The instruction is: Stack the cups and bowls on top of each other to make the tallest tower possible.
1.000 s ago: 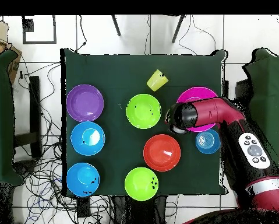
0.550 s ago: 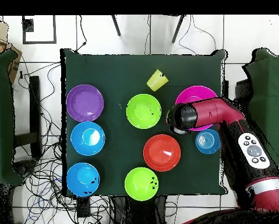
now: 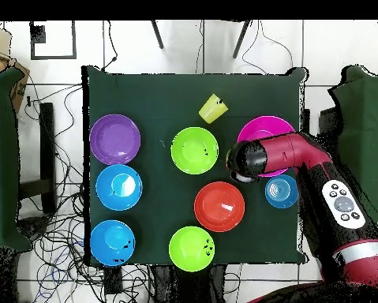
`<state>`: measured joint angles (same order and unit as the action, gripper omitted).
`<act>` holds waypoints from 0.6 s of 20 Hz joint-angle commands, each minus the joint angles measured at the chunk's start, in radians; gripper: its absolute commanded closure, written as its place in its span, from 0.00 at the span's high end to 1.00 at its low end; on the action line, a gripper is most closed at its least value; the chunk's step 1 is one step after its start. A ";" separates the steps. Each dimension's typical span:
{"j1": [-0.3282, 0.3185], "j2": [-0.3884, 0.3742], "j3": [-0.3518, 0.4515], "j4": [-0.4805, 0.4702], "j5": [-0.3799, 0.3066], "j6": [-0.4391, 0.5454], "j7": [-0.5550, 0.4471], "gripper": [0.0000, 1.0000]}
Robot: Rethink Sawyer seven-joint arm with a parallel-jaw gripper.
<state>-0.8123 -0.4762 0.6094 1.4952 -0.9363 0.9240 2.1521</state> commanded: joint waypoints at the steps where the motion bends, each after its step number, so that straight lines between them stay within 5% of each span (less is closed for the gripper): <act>1: 0.013 0.042 -0.050 0.033 -0.079 -0.063 -0.228 1.00; 12: 0.016 0.041 -0.049 0.041 -0.078 -0.067 -0.228 1.00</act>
<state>-0.8123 -0.4761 0.6094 1.4961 -0.9392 0.9091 2.1521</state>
